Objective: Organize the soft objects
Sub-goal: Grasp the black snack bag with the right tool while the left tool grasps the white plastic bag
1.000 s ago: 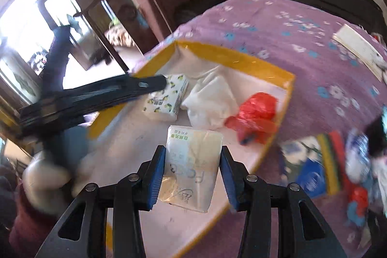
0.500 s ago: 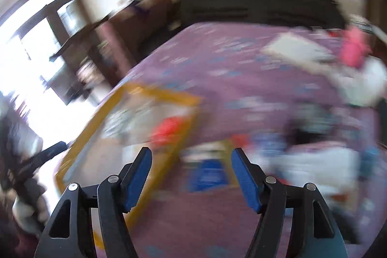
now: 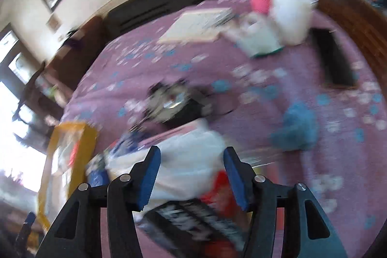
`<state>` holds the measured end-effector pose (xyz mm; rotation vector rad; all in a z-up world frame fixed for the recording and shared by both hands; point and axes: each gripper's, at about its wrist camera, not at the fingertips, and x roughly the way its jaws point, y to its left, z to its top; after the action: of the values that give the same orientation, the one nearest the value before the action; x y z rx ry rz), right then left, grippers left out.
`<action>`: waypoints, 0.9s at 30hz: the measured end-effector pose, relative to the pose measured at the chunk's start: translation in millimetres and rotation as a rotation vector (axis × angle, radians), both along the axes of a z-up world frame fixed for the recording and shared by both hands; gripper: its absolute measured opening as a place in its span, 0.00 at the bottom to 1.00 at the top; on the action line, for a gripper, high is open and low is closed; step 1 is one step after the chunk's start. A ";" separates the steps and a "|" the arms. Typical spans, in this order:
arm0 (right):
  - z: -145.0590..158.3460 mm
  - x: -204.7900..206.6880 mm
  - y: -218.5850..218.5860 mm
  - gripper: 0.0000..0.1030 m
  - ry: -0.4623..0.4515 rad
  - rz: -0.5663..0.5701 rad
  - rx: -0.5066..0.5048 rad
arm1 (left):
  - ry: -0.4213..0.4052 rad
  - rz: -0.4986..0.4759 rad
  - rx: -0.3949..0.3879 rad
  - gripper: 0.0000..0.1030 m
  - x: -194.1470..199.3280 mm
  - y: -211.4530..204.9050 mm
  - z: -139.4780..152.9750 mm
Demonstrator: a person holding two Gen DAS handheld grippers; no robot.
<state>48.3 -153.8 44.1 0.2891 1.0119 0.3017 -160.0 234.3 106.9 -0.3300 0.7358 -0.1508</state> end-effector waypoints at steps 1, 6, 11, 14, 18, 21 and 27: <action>-0.7 -9.9 11.8 0.56 -0.002 0.070 0.005 | -0.004 0.000 0.004 0.78 -2.9 -2.5 1.4; 0.3 -69.0 58.1 0.57 0.023 0.410 0.085 | -0.011 -0.020 0.039 0.78 -11.0 -15.2 7.6; 22.0 -116.8 43.2 0.63 -0.084 0.444 0.033 | -0.001 -0.071 0.054 0.78 -13.0 -34.3 4.7; 28.1 -124.9 7.4 0.68 -0.123 0.297 -0.030 | 0.009 -0.097 0.051 0.78 -14.3 -43.6 -0.3; 18.8 -141.9 2.2 0.72 -0.101 0.298 -0.053 | 0.032 -0.113 0.027 0.78 -12.9 -51.0 -9.5; 2.4 -145.7 25.4 0.81 -0.089 0.333 -0.121 | 0.055 -0.124 0.001 0.78 -9.1 -57.2 -14.9; -37.0 -138.2 75.5 0.81 -0.095 0.353 -0.240 | 0.061 -0.154 0.031 0.83 1.3 -78.1 -13.1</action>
<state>-89.9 -78.3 7.1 -0.1230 0.9917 0.5029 -158.8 156.2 93.8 -0.2491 0.8236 -0.2754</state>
